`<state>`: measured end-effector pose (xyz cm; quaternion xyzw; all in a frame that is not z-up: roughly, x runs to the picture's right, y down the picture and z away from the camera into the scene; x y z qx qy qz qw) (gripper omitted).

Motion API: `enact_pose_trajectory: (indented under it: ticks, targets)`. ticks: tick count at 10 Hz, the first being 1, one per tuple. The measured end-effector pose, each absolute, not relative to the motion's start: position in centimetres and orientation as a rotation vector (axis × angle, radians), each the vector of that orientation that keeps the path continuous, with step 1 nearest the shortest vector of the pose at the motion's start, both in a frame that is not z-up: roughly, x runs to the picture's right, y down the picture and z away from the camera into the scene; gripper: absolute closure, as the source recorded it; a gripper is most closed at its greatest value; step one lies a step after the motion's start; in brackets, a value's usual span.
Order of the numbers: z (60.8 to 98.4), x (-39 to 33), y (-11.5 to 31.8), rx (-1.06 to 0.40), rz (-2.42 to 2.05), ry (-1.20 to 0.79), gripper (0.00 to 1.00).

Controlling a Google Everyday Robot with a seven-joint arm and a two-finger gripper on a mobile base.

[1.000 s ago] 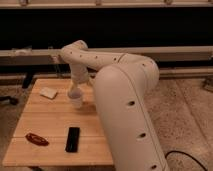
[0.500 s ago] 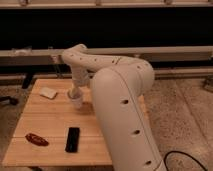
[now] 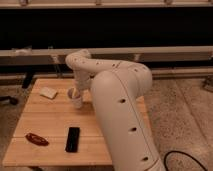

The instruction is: Pick up the ceramic cup

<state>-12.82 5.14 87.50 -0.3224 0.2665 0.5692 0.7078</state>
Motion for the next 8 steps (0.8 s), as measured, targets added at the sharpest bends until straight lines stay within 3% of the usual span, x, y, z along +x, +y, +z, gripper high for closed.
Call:
enact_pose_trajectory:
  ticks: [2,8]
  targets:
    - [87.3,-12.8,5.1,-0.714,1.260,0.583,0.33]
    - [85.7,-12.6,3.8,-0.726,1.253,0.568,0.94]
